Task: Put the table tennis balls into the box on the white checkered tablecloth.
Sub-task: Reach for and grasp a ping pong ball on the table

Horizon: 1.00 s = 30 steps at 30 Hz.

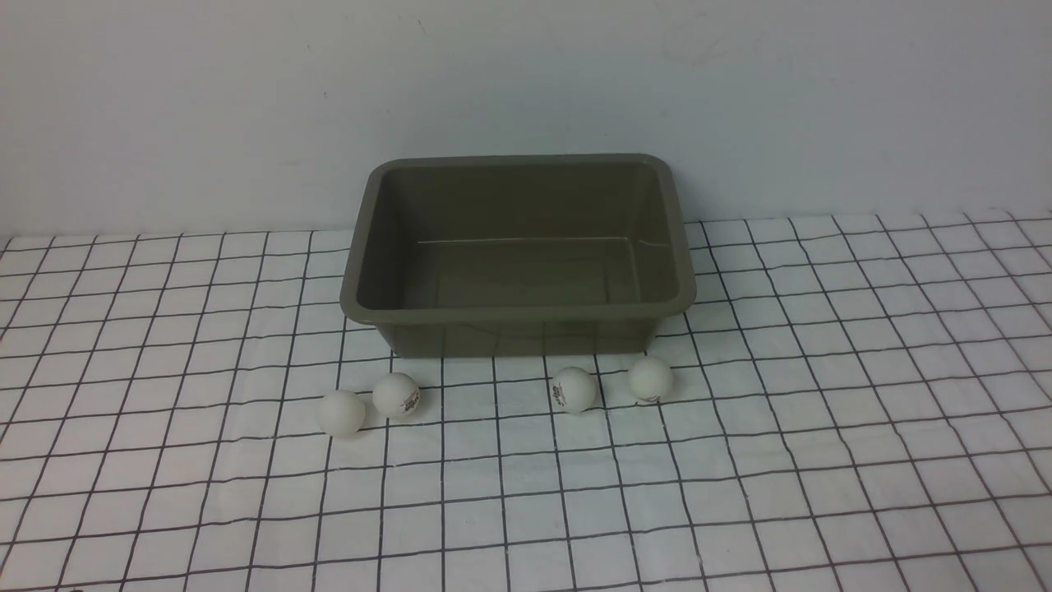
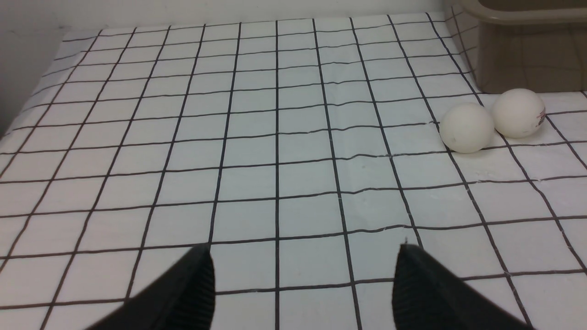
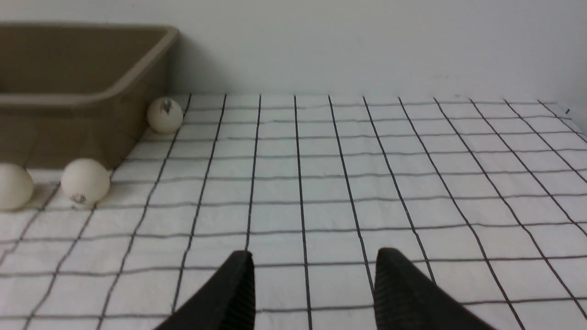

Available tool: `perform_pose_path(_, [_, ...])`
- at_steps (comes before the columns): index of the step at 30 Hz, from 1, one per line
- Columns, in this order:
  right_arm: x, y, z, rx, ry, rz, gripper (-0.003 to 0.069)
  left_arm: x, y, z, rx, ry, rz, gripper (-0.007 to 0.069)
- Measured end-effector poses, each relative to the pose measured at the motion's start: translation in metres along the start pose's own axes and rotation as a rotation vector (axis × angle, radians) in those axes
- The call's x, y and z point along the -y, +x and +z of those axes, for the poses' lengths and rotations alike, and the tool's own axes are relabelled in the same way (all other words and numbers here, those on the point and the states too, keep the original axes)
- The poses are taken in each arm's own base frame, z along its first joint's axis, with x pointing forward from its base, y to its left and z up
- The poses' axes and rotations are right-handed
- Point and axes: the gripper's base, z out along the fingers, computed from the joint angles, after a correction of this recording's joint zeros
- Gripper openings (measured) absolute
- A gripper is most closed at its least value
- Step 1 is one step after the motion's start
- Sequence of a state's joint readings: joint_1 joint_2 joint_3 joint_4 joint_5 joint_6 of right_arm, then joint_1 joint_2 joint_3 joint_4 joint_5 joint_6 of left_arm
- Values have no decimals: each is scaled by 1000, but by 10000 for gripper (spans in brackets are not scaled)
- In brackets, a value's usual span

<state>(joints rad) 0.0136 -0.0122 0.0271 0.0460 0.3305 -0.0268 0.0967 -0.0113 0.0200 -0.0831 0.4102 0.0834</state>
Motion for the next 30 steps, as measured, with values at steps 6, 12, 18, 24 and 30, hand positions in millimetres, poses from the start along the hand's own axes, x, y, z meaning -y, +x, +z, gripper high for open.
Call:
perform_pose_path(6, [-2,-68,-25,192,-27,89,335,0,0,0,0,0,0,469])
perform_pose_path(12, [-6,-125,-67,53,-68,89,335,0,0,0,0,0,0,469])
perform_pose_path(18, [-10,-140,-80,90,-114,131,335,0,0,0,0,0,0,469])
perform_pose_path(24, [-13,-141,-80,93,-154,179,335,0,0,0,0,0,0,469])
perform_pose_path(30, [-13,-141,-80,98,-154,180,335,0,0,0,0,0,0,469])
